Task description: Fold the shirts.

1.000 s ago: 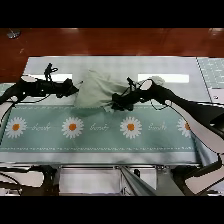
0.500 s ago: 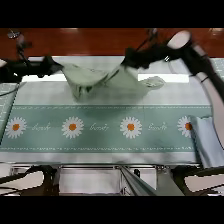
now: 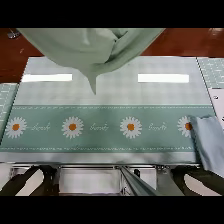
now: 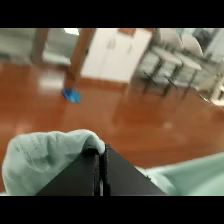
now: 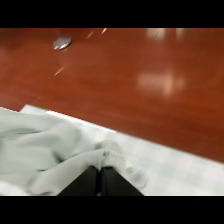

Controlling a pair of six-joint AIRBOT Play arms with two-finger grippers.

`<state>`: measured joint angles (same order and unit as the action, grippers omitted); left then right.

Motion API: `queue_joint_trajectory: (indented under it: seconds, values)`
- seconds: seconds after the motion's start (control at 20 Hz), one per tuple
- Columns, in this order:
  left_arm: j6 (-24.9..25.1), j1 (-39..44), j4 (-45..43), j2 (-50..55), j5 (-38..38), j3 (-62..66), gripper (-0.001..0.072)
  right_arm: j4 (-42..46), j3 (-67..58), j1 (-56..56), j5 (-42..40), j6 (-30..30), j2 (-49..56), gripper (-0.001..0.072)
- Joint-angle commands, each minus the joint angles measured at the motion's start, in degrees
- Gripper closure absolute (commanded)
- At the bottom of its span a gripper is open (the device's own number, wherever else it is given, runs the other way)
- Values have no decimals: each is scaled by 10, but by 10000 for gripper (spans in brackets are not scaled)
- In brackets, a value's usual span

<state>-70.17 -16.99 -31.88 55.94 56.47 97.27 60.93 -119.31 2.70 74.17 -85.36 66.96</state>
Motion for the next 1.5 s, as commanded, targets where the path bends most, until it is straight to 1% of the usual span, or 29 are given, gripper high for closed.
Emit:
queue_joint_trajectory:
  seconds: [0.0, 0.1, 0.2, 0.3, 0.35, 0.45, 0.55, 0.6, 0.75, 0.85, 0.95, 1.1, 1.2, 1.35, 1.45]
  values:
    - [-39, -54, -79, -82, -2, 53, 689, 116, -8, -9, 61, 12, -113, 686]
    - [-62, -89, -148, -129, 7, 54, 689, 155, -8, -9, 100, 12, -155, 685]
    - [-64, -114, -200, -164, 33, 54, 689, 189, -1, -9, 155, 7, -192, 685]
    - [-81, -114, -255, -186, 71, 53, 689, 216, 45, -9, 164, -7, -234, 685]
    - [-82, -109, -280, -190, 91, 50, 689, 229, 81, -9, 172, -11, -255, 685]
    - [-115, -81, -331, -193, 123, 23, 689, 245, 170, -9, 196, -28, -290, 685]
    - [-132, -58, -329, -188, 171, -47, 689, 238, 282, -9, 209, -38, -320, 685]
    - [-131, -49, -324, -185, 179, -97, 689, 236, 341, -9, 207, -38, -330, 685]
    - [-131, -28, -312, -166, 140, -273, 689, 246, 531, -9, 175, -42, -336, 686]
    - [-130, -12, -276, -138, 104, -363, 689, 269, 643, -9, 111, -60, -320, 686]
    - [-131, 16, -274, -98, 49, -417, 689, 292, 716, -32, 65, -75, -274, 687]
    - [-131, 59, -266, -15, -5, -427, 689, 291, 739, -99, 10, -68, -172, 686]
    - [-131, 84, -242, 39, -61, -426, 689, 270, 737, -139, -48, -56, -103, 685]
    - [-131, 104, -168, 117, -134, -425, 688, 211, 702, -170, -91, -39, 6, 684]
    - [-130, 111, -121, 157, -152, -422, 688, 193, 666, -170, -95, -39, 71, 684]
